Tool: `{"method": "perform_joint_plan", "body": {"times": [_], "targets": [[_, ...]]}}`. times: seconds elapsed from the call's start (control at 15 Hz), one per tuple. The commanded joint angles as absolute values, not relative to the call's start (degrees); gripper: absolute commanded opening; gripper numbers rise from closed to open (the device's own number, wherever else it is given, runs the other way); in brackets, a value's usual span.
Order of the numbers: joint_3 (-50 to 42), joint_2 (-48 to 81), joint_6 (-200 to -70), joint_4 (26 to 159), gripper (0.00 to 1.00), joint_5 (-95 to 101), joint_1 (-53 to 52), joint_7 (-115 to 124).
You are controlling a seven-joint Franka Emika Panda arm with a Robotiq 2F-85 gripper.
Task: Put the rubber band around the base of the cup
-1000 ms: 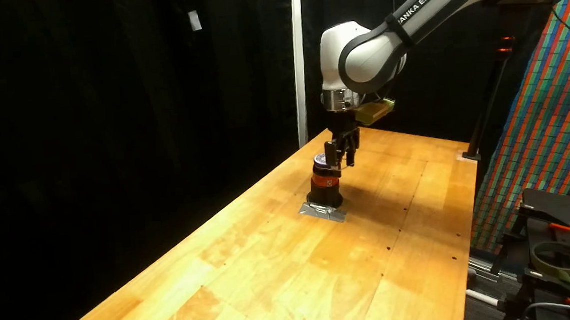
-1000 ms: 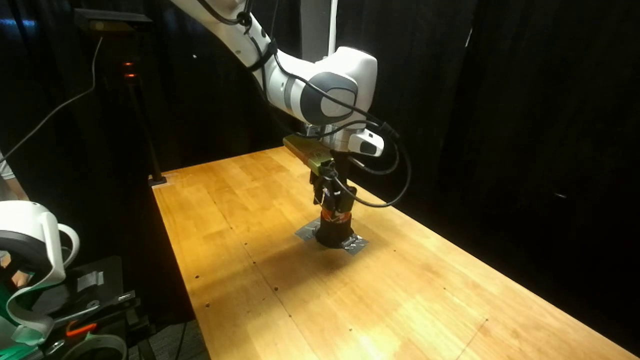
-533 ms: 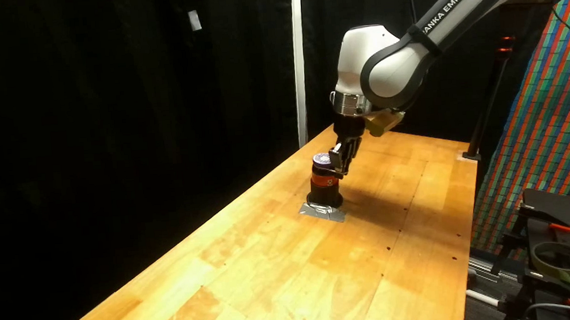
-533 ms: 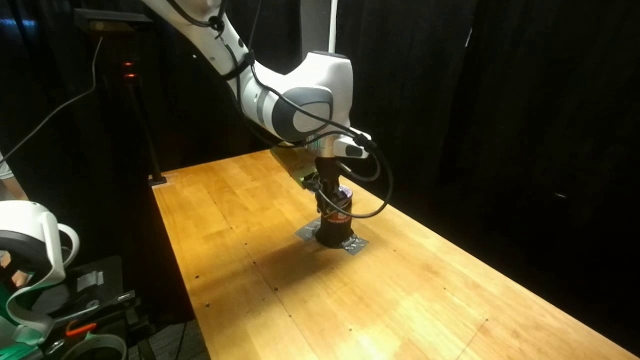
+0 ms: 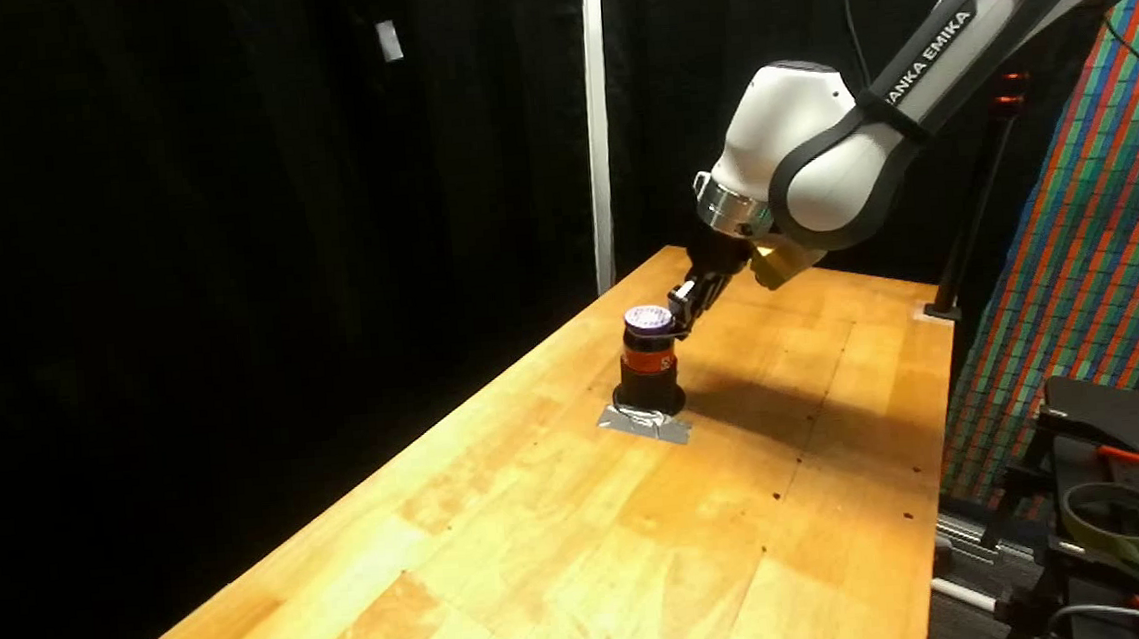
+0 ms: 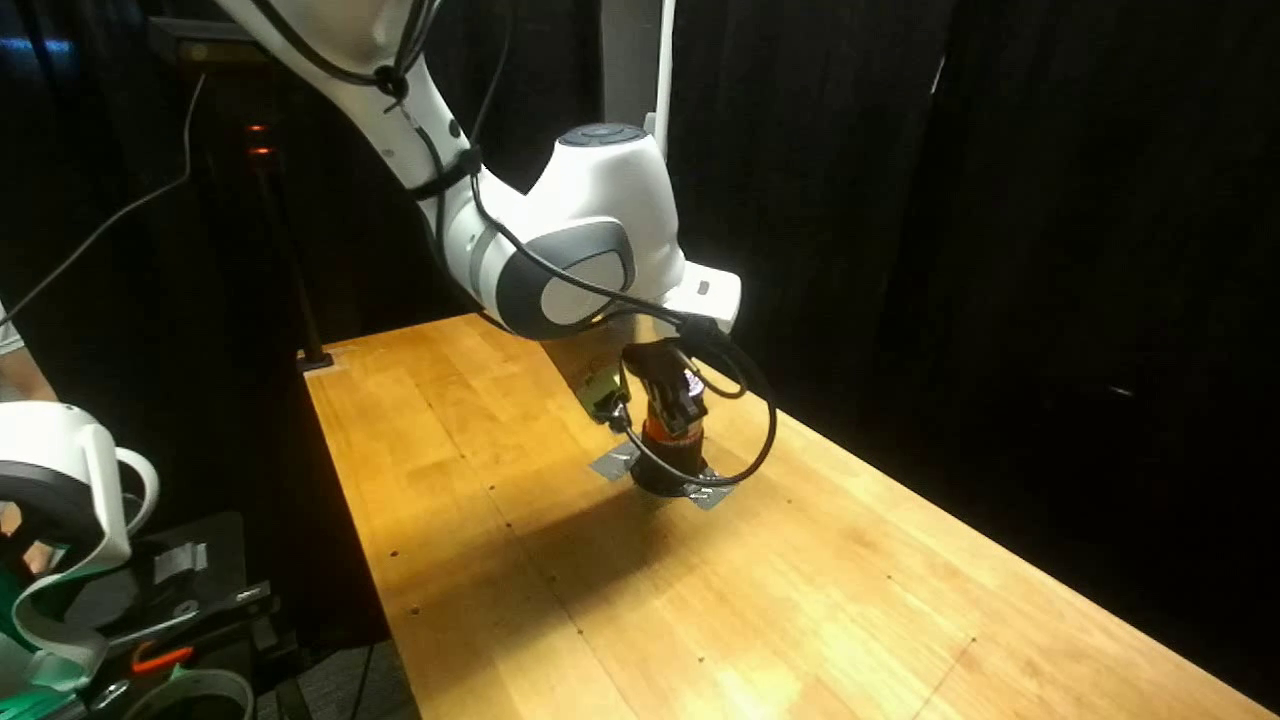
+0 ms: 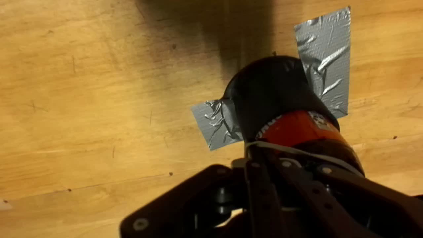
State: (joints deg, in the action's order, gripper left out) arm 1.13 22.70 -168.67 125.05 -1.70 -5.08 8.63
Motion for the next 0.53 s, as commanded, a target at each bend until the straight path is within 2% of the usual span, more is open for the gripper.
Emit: {"method": "perform_joint_plan", "body": {"times": [0.0,0.2,0.47], "targets": [[2.1,20.4,-178.1,129.9,0.08,-3.8,-3.9,8.2],[2.3,20.0,-182.8,131.9,0.06,-4.0,-3.4,7.9],[5.6,18.6,-182.9,134.3,0.07,-4.2,0.1,6.4]]}}
